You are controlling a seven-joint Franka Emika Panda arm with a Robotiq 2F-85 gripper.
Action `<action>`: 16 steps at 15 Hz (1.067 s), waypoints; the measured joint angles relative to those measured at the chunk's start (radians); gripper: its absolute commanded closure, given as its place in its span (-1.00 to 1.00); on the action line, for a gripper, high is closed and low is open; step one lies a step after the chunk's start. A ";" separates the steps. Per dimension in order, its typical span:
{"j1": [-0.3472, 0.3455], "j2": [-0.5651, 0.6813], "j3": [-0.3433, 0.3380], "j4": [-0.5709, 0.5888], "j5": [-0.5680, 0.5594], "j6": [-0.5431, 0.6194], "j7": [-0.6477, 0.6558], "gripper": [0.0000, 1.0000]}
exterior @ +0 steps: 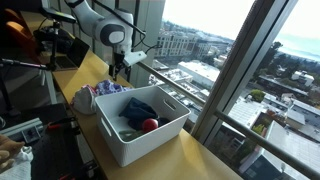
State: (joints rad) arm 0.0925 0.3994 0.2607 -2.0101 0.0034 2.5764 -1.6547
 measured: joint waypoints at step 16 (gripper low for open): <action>0.067 0.427 0.037 0.302 -0.038 -0.011 0.004 -1.00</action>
State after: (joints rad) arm 0.1600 0.8262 0.2974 -1.7084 -0.0344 2.5655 -1.6507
